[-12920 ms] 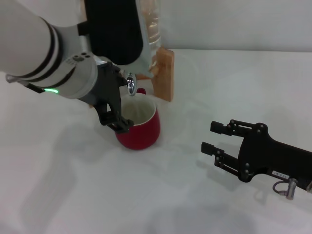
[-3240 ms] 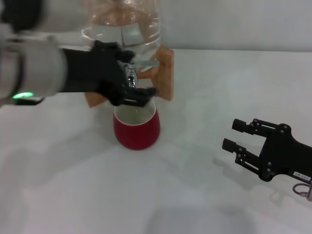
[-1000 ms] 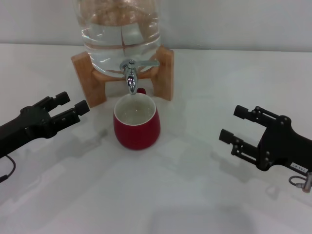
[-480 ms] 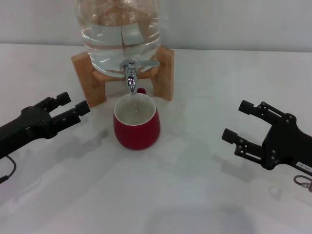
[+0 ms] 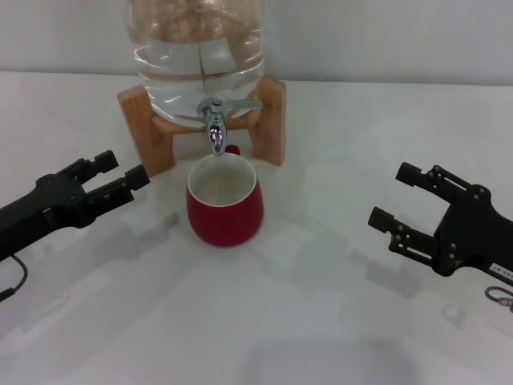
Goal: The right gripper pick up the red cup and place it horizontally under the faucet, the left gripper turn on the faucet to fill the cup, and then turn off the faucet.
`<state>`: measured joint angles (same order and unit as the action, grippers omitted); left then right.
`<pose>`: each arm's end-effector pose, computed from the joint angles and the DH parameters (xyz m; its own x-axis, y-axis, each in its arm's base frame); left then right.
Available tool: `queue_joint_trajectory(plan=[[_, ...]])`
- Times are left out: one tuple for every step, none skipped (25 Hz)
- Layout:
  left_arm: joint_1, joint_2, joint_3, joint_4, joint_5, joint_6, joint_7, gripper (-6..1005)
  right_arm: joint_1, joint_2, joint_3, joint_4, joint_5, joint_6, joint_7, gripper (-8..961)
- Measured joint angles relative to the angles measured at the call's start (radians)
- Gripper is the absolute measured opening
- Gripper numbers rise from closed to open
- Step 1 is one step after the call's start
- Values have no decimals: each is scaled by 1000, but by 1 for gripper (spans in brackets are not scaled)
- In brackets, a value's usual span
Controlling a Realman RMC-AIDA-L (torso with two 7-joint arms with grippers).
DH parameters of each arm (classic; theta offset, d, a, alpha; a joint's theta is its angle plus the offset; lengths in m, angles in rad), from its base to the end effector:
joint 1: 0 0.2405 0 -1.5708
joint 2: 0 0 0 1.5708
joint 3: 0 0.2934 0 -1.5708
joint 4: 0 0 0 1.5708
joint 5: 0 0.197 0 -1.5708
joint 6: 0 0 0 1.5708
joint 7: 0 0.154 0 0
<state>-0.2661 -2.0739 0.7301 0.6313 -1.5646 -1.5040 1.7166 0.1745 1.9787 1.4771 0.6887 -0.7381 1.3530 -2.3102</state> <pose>-0.3329 0.2934 0.0077 0.4784 0.3748 0.7942 0.7538 -0.6392 -0.1524 0.2757 0.2738 -0.0308 0.6498 0.0225 -0.7598 -0.3865 -0.8509 -0.3557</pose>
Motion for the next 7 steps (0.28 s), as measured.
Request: queue_joint_trajectory(plan=[[0,0,0,1,0,-1,0,887,0,0,0,0,0,0,0,768],[1,0,0,3,0,-1,-1,887,-1,0,0,0,0,0,0,768],[1,0,0,4,0,-2,-1,887,-1,0,0,0,0,0,0,768],[1,0,0,4,0,-2,-1,887,-1,0,0,0,0,0,0,768],[2,0,0,5,0,-3,-2,887,-1,0,0,0,0,0,0,768],[3,0,0,5,0,-3,-2,887,-1,0,0,0,0,0,0,768],[3,0,0,6,0,-4,-2,887,0,0,0,0,0,0,0,768]])
